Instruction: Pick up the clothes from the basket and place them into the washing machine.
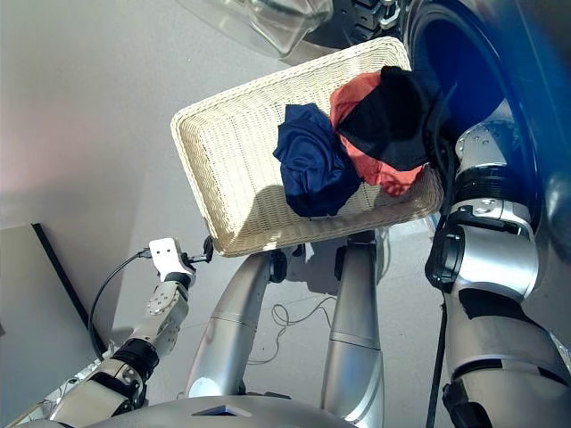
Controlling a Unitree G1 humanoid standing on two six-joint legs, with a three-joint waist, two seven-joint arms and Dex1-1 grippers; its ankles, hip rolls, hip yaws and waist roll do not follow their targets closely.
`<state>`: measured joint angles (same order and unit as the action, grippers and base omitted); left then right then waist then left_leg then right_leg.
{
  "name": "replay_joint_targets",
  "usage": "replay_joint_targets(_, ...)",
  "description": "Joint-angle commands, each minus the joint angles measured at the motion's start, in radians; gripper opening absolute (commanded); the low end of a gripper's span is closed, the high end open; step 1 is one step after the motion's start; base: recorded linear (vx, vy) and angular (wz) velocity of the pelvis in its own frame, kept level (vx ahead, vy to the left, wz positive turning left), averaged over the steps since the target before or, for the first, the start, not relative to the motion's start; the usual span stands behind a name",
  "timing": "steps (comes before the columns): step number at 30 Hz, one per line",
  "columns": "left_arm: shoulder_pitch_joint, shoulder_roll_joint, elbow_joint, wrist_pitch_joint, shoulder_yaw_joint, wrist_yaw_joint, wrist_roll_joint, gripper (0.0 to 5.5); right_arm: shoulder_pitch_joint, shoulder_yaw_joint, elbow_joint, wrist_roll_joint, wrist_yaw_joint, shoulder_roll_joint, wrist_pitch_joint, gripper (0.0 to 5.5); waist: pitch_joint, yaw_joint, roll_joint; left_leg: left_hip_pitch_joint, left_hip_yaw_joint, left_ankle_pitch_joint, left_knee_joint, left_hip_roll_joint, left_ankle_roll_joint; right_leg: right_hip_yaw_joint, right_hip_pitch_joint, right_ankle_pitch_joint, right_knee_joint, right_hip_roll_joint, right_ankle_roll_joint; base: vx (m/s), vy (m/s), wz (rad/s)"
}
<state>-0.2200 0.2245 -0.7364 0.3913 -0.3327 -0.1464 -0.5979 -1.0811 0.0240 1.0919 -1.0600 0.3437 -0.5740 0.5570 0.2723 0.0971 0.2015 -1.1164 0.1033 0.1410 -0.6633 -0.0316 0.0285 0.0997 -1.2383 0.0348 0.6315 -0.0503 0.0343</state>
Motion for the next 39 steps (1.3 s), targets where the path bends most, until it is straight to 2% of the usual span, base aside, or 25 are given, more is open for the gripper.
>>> replay_joint_targets(1,-0.021,0.029,0.100,0.062,-0.016,0.046,-0.004,5.50,0.073,-0.092,-0.065,0.084,-0.080,0.033,-0.034,5.50,-0.056,-0.019,-0.014,0.036,-0.034,-0.018,0.099,0.007,-0.002,-0.079,0.078,-0.042,-0.073,0.024,-0.008,-0.041,-0.064,0.071)
replay_joint_targets(3,-0.022,0.040,0.142,0.058,-0.018,0.061,-0.010,5.50,0.098,-0.146,-0.068,0.130,-0.102,0.062,-0.071,5.50,-0.057,-0.022,-0.023,0.040,-0.037,-0.027,0.114,0.009,-0.006,-0.087,0.092,-0.031,-0.096,0.023,-0.008,-0.039,-0.058,0.121)
replay_joint_targets(10,-0.079,0.048,0.227,0.044,-0.032,0.100,-0.052,5.50,0.218,-0.282,-0.215,0.287,-0.157,0.137,-0.122,5.50,-0.055,-0.041,-0.058,0.070,-0.044,-0.057,0.174,0.013,-0.011,-0.113,0.142,0.003,-0.170,0.018,-0.003,0.000,0.000,0.000)
replay_joint_targets(18,-0.277,-0.004,0.064,0.005,-0.067,0.080,-0.046,5.50,0.323,-0.447,-0.420,0.528,-0.206,0.138,-0.179,5.50,-0.040,-0.084,-0.107,0.093,-0.057,-0.075,0.197,0.019,-0.014,-0.127,0.187,0.020,-0.219,0.022,0.003,0.000,0.000,0.000)
replay_joint_targets(20,-0.317,-0.022,0.018,-0.002,-0.073,0.069,-0.037,5.50,0.338,-0.476,-0.465,0.558,-0.220,0.145,-0.182,5.50,-0.037,-0.095,-0.118,0.084,-0.054,-0.069,0.184,0.025,-0.011,-0.127,0.182,0.025,-0.221,0.028,0.003,0.000,0.000,0.000)
replay_joint_targets(25,-0.395,-0.044,-0.064,-0.025,-0.086,0.069,-0.017,5.50,0.360,-0.523,-0.629,0.768,-0.183,0.113,-0.194,5.50,-0.032,-0.123,-0.143,0.041,-0.057,-0.054,0.149,0.049,-0.008,-0.119,0.152,0.027,-0.228,0.048,0.004,0.000,0.000,0.000)
replay_joint_targets(31,-0.470,-0.051,-0.187,-0.051,-0.088,0.072,0.039,5.50,0.377,-0.514,-0.692,0.856,-0.165,0.130,-0.195,5.50,-0.038,-0.159,-0.155,-0.010,-0.058,-0.027,0.109,0.068,-0.011,-0.114,0.106,0.026,-0.227,0.067,0.005,0.000,0.000,0.000)
replay_joint_targets(35,-0.503,-0.052,-0.238,-0.066,-0.086,0.079,0.054,5.50,0.386,-0.528,-0.704,0.888,-0.163,0.154,-0.200,5.50,-0.041,-0.175,-0.165,-0.046,-0.048,-0.006,0.073,0.079,-0.012,-0.107,0.064,0.022,-0.209,0.078,0.006,0.000,0.000,0.000)
replay_joint_targets(39,-0.532,-0.038,-0.251,-0.075,-0.102,0.071,0.107,5.50,0.404,-0.540,-0.757,0.920,-0.168,0.154,-0.201,5.50,-0.033,-0.194,-0.167,-0.096,-0.028,0.036,-0.018,0.084,-0.012,-0.102,0.012,0.010,-0.151,0.091,0.002,-0.004,0.033,-0.172)
